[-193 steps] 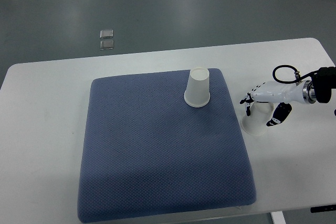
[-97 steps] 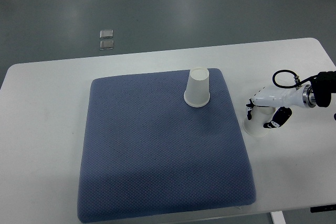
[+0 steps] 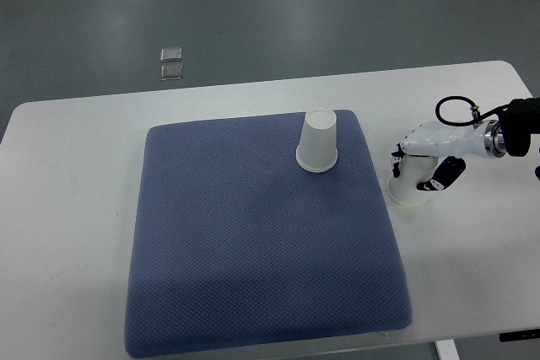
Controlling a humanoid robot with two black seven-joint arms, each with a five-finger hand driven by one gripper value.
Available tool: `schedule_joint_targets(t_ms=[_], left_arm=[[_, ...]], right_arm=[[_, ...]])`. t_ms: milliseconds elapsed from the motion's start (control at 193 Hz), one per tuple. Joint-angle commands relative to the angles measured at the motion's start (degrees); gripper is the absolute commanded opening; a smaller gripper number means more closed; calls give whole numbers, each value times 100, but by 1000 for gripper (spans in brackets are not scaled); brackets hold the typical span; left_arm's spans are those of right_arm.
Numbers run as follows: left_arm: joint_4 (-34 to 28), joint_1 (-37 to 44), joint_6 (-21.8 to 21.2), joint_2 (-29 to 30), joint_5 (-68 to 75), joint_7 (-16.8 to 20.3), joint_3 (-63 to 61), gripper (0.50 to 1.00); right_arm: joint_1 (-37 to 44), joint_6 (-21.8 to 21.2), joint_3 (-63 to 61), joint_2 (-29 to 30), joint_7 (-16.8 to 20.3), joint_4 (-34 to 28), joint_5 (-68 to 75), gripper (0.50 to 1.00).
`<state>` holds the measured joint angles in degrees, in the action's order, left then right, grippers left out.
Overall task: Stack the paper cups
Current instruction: 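Lift the held cup and carry it over the cup on the pad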
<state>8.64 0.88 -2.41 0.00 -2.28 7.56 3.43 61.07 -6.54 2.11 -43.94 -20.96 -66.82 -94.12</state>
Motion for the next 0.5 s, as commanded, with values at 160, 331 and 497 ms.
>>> schedule_joint_targets(t_ms=[160,331,497], left_arm=[[-2,0,-5,0,0,0,0,1000],[-2,0,4,0,0,0,0,1000],[-2,0,4,0,0,0,0,1000]], right_arm=[[775,-330,0,-194,-93,-16,60,668],[1451,-629,-9,-273,-198,-86,157,668],[2119,-937,-35,-150,-198,-104,403,668]])
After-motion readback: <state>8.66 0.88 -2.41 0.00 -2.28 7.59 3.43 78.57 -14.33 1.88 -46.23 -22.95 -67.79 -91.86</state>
